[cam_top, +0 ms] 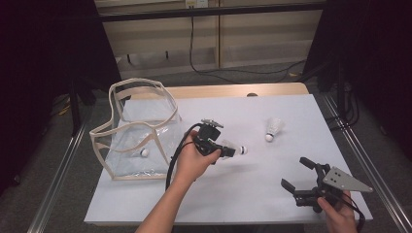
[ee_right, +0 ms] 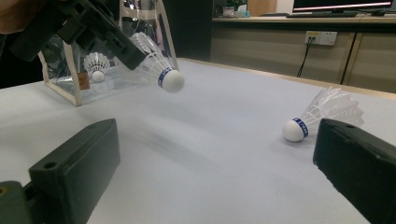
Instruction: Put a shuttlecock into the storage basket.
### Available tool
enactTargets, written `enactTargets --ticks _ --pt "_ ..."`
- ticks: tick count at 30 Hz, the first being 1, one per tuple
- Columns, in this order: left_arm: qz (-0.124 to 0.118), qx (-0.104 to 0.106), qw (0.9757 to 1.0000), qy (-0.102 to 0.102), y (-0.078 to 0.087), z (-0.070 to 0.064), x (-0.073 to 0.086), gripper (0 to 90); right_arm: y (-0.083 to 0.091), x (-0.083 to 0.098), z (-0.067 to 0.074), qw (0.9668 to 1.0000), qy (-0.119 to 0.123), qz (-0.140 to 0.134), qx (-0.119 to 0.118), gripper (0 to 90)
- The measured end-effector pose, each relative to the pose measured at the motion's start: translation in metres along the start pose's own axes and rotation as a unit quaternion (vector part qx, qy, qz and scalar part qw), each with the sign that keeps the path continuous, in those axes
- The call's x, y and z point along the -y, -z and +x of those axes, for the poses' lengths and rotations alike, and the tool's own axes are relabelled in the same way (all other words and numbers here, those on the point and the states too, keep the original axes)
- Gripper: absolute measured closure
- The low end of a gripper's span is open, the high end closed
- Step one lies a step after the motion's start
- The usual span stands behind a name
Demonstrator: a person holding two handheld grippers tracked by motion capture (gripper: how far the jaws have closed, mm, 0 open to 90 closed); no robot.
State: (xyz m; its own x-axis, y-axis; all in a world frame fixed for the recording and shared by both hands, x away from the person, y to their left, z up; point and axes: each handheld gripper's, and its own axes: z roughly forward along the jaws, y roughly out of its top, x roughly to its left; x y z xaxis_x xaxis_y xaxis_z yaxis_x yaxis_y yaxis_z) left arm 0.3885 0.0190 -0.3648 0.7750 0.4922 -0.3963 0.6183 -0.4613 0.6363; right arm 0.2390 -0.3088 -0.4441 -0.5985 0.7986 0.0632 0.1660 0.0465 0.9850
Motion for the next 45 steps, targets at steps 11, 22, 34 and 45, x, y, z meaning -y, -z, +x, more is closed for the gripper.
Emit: enactTargets --ticks 11,22,34,45 --pt "0.005 -0.003 1.0 -0.006 0.014 -0.002 -0.007 89.8 0.0 0.0 0.0 1.0 0.001 0.001 -0.001 0.3" --pt "0.01 -0.012 0.9998 -0.01 0.028 -0.004 -0.013 89.8 -0.001 0.0 0.0 1.0 0.001 0.001 -0.001 0.3" --pt "0.013 -0.018 0.9997 -0.011 0.038 -0.006 -0.017 89.8 -0.002 0.0 0.0 1.0 0.007 0.002 -0.002 0.3" --pt "0.02 -0.024 0.9994 -0.013 0.05 -0.008 -0.024 89.8 -0.002 0.0 -0.001 1.0 0.004 0.001 -0.003 0.2"
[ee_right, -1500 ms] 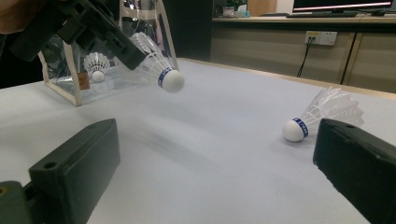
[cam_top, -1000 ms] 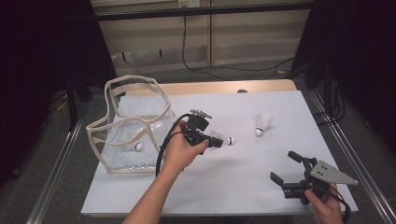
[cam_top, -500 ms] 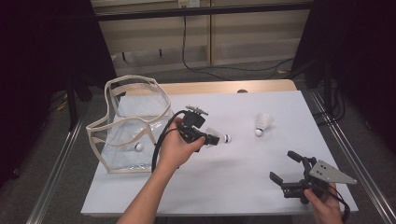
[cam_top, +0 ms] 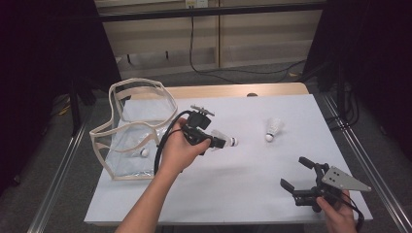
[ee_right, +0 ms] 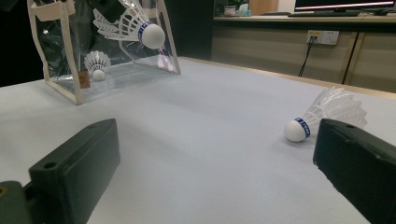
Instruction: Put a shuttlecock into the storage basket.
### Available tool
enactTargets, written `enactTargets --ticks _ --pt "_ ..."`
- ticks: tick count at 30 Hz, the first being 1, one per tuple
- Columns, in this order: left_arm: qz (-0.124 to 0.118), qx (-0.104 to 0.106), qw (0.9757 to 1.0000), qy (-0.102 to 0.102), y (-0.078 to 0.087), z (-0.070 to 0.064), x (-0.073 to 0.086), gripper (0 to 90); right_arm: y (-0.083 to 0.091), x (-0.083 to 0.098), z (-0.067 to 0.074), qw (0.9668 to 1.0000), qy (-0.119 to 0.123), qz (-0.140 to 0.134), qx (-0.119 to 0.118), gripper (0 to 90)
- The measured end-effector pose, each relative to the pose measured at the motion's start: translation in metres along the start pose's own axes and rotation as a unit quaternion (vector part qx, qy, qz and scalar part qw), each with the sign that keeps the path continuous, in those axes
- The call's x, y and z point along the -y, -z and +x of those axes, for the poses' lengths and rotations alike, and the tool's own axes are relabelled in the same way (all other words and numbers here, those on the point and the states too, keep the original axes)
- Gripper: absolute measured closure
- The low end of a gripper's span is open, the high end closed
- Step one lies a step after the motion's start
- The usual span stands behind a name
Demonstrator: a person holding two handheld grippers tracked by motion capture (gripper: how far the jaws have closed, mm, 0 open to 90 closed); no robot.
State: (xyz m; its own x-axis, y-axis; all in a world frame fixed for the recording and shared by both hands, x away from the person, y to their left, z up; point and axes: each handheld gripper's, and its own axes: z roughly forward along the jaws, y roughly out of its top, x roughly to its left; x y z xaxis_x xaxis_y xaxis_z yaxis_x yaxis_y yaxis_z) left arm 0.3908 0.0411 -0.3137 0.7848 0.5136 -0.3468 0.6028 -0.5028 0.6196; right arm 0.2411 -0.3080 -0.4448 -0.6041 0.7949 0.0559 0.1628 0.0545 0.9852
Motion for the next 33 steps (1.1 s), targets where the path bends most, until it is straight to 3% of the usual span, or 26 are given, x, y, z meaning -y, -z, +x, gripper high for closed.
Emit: enactTargets --ticks 11,14,16,33 --pt "0.001 -0.005 0.9999 0.009 0.007 0.001 -0.004 89.8 0.0 0.0 0.0 1.0 0.0 0.0 -0.002 0.2" --pt "0.008 -0.006 0.9999 0.004 0.009 0.003 -0.006 89.8 0.0 0.0 0.0 1.0 -0.002 0.0 -0.002 0.2" --pt "0.001 -0.008 0.9999 0.012 0.011 0.002 -0.007 89.8 0.0 0.0 0.0 1.0 -0.002 0.0 -0.002 0.2" --pt "0.013 -0.013 0.9998 0.009 0.028 0.002 -0.017 89.8 0.0 0.0 0.0 1.0 -0.002 0.0 -0.002 0.2"
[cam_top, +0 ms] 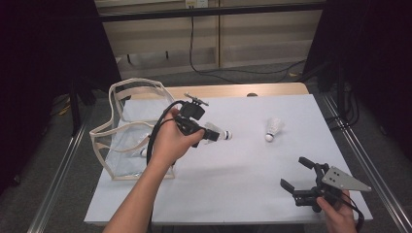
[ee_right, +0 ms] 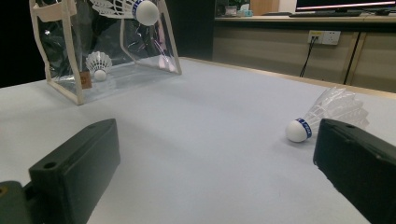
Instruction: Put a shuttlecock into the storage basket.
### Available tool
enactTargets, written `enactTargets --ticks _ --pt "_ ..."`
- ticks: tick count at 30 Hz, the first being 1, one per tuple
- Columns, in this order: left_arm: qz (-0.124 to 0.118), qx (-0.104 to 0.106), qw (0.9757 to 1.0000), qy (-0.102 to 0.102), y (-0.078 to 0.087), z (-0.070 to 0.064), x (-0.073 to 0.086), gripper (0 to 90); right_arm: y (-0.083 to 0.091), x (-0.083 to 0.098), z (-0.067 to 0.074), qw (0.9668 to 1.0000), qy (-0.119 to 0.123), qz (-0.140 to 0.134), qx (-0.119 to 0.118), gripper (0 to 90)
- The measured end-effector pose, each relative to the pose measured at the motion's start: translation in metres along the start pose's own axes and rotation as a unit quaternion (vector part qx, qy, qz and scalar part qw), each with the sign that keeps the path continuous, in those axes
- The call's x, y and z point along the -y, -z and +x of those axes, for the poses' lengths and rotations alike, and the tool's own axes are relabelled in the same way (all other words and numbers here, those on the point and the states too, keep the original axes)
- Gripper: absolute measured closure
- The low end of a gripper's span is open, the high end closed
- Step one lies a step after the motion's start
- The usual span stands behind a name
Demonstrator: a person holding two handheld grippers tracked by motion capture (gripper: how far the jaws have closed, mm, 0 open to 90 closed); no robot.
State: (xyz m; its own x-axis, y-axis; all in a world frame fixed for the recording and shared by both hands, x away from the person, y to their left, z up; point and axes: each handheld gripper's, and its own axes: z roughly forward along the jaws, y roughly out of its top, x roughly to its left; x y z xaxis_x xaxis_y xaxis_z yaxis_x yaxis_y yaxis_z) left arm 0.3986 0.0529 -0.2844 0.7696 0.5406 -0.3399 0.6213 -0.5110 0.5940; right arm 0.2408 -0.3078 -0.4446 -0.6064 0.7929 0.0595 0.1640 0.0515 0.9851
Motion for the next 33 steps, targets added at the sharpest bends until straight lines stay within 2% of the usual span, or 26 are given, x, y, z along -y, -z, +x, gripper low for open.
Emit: enactTargets --ticks 7,14,16,17,23,33 --pt "0.005 -0.005 1.0 -0.004 0.008 0.001 -0.004 89.8 0.0 0.0 0.0 1.0 0.0 0.0 0.0 0.2" --pt "0.004 -0.007 1.0 0.004 0.016 0.003 -0.008 89.8 0.0 0.0 0.0 1.0 0.0 0.0 0.0 0.2" --pt "0.0 -0.008 0.9999 0.012 0.018 0.004 -0.009 89.8 0.0 0.0 0.0 1.0 0.0 -0.001 0.0 0.2" --pt "0.006 -0.004 0.9999 0.011 0.019 0.005 -0.009 89.8 0.0 0.0 0.0 1.0 0.001 -0.001 0.0 0.2" --pt "0.01 -0.016 0.9998 0.009 0.024 0.006 -0.011 89.8 0.001 0.0 0.0 1.0 0.001 -0.001 0.0 0.2" --pt "0.012 -0.024 0.9995 0.015 0.037 0.006 -0.016 89.8 0.001 0.0 0.0 1.0 0.001 -0.001 0.0 0.2"
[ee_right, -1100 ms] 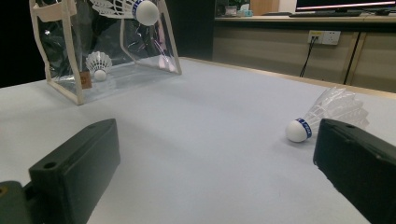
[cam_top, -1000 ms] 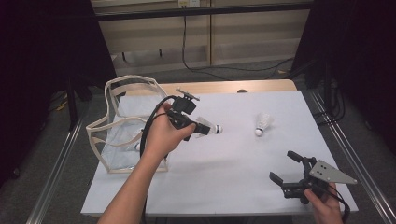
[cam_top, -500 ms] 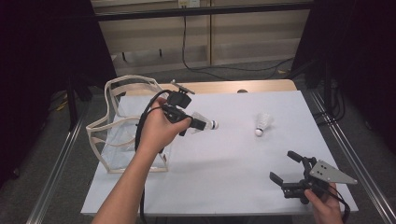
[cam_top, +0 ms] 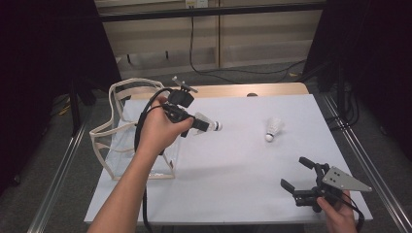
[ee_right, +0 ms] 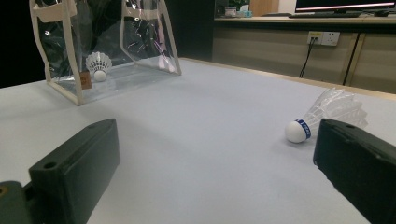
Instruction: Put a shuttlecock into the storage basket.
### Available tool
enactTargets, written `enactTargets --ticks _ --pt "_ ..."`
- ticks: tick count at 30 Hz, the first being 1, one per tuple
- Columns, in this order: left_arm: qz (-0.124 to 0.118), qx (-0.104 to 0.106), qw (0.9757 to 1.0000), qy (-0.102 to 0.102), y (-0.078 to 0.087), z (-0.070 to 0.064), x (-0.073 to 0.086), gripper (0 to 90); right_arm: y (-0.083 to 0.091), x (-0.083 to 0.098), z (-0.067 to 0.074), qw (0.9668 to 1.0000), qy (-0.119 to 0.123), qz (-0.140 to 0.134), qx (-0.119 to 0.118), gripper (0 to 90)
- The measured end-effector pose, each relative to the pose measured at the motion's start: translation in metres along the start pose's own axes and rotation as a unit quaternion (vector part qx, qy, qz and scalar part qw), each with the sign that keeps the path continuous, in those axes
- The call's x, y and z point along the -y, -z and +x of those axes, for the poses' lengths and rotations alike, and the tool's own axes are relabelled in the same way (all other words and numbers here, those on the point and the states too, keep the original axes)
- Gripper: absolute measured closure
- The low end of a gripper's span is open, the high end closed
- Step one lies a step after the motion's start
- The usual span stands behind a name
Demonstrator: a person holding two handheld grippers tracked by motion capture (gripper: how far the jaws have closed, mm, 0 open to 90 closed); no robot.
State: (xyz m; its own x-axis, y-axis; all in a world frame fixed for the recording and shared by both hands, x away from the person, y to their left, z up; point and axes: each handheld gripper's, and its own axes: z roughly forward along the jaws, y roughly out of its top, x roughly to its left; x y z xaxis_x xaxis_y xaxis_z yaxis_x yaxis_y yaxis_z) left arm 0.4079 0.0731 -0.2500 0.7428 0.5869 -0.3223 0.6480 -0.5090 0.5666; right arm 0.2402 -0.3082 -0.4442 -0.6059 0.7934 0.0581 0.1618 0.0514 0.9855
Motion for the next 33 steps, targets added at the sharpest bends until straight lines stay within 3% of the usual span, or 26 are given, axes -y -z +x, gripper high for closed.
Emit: enactTargets --ticks 33 --pt "0.001 -0.018 0.9998 0.006 0.029 0.0 -0.014 89.8 0.0 0.0 0.0 1.0 0.0 0.0 0.0 0.2"
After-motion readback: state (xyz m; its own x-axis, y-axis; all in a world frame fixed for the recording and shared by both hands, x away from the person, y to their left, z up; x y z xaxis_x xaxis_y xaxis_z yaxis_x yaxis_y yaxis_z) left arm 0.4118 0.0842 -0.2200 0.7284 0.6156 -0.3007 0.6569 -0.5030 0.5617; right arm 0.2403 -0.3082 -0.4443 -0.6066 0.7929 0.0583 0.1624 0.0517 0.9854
